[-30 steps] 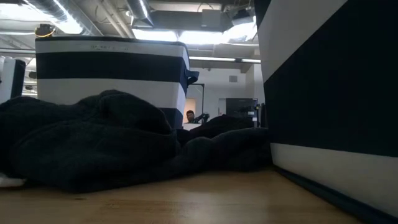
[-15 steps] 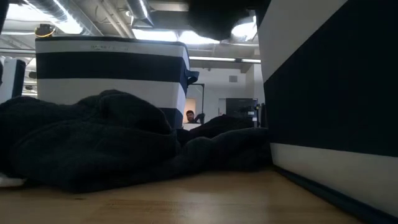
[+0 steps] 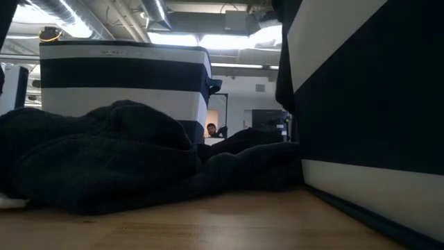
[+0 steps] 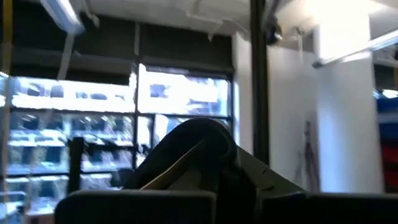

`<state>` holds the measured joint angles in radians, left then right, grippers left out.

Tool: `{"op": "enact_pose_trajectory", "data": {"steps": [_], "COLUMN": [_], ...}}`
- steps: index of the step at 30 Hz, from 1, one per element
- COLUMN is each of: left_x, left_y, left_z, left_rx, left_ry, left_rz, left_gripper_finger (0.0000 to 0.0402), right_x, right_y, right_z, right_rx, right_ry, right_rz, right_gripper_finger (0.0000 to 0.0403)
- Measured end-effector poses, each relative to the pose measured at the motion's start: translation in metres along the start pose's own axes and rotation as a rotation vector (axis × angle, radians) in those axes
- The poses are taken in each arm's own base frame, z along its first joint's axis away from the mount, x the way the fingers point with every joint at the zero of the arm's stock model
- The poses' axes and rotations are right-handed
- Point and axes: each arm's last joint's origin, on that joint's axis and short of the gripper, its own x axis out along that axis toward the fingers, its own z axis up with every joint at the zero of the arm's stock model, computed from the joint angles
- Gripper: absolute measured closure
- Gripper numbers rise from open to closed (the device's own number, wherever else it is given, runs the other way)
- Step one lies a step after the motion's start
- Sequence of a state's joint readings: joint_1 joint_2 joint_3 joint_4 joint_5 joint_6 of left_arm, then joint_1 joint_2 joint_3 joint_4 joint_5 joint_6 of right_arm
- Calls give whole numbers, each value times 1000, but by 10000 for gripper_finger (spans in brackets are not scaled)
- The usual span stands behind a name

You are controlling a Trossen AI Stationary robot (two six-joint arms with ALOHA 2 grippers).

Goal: Sort clothes
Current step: Put the black boxer into the bottom blue laundry organizer

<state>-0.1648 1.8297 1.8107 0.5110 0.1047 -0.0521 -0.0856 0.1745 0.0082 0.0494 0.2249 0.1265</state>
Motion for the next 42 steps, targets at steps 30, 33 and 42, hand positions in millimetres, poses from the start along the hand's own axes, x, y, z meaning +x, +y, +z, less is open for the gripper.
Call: {"op": "enact_pose_trajectory", "data": {"steps": [30,33,42], "left_x": [-29,-31,-29], "left_y": [-3,-6,-10], "left_z": [-146,-150,-149], "left_rx": [117,154,219], "left_ry": [908,940,916], "left_rz": [-53,-76,-116], "left_gripper_finger": [392,396,372], "right_x": [0,1,5], "right_y": [0,0,-1], "right_z": [-1,-2,-7], "right_rx": [-3,-6,-21], "right_ry": [9,21,76], "right_rz": [-3,-5,-48], "right_gripper_finger": [368,368,368]}}
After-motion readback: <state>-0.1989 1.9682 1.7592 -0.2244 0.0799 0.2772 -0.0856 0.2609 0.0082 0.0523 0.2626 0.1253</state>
